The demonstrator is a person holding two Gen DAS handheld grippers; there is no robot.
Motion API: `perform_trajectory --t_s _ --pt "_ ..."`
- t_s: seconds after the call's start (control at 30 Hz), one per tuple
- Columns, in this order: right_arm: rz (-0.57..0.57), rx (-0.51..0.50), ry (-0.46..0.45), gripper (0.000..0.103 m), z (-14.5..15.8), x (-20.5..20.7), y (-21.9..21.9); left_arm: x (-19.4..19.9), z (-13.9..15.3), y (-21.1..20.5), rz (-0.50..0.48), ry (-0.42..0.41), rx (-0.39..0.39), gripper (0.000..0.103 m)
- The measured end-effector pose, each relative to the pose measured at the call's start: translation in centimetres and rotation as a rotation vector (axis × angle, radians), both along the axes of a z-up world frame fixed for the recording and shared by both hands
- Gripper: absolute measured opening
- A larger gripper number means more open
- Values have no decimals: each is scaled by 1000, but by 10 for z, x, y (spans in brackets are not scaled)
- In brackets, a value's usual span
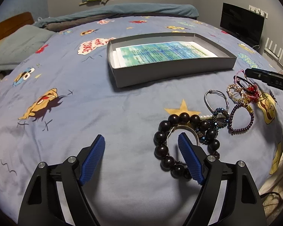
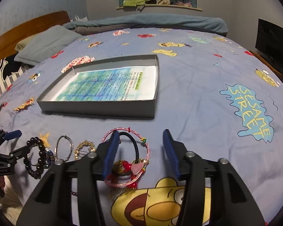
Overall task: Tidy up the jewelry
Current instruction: 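Grasp the black bead bracelet with the left tool while the right tool grasps the pink string bracelet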
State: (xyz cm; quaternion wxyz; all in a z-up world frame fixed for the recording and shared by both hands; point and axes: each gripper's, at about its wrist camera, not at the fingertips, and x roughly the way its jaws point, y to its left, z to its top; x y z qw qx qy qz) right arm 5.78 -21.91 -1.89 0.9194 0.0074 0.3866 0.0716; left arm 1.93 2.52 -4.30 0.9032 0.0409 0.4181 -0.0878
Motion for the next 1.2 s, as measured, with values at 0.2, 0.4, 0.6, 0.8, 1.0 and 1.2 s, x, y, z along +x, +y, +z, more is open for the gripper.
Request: perform_trajectory --t_s 0.2,0.4,0.6,0.8,1.0,1.2 --pt "16 -4 33 40 -10 11 3 1 0 -1 -14 6 -8 79" --pt "21 43 18 6 -8 12 2 4 -2 -3 -27 23 -23 75" --pt "26 77 -29 6 7 0 -1 5 2 -2 -47 41 -89 65" --pt "27 104 -68 6 23 -12 -6 4 4 0 -57 59 -121 56" --pt "34 108 -89 6 34 -18 -5 7 -4 3 -64 91 -159 56" --pt "46 103 -87 6 35 -24 -2 6 -8 3 -87 108 -181 39"
